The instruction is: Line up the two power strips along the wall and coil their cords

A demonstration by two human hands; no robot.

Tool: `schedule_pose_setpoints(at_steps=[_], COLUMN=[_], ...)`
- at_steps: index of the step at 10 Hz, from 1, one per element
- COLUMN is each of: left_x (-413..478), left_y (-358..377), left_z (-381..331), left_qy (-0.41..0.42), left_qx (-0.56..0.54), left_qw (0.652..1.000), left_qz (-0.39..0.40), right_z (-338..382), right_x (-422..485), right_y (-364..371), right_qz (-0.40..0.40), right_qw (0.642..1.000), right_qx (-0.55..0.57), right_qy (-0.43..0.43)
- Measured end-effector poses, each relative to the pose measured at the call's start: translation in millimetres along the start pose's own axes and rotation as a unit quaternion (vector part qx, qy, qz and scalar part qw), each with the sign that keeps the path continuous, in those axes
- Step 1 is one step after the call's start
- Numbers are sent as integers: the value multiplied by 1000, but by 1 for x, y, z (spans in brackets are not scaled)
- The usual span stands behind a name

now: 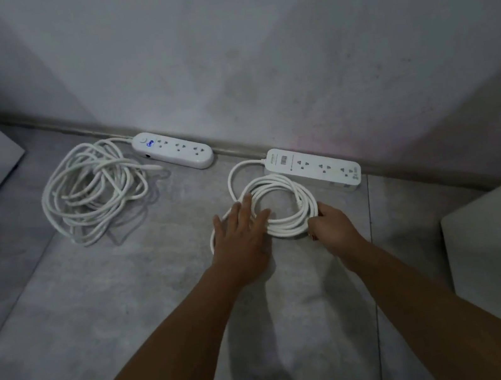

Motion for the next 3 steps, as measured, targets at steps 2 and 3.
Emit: schedule_pose_setpoints(at_steps=[2,3], left_x=[-11,-28], left_y=[-10,-34], left_z=[1,6], left_qy=[2,-16], left_qx=[57,75], left_qw=[996,994], left_qz=[69,79], right_z=[4,19], right_x=[-12,-31], right_y=[-6,-14], right_qz=[-38,-17], right_qw=[979,943], right_qx=[-192,-316], right_qy=[-52,-99])
Point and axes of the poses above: each hand's wrist, its own x-axis towards the middle knuckle, its own y-axis out of the palm, z = x × y, the point moved 10 cm from there along x, towards the middle knuckle, and after that the axes turned 8 degrees about -z, right-handed, at the moved point
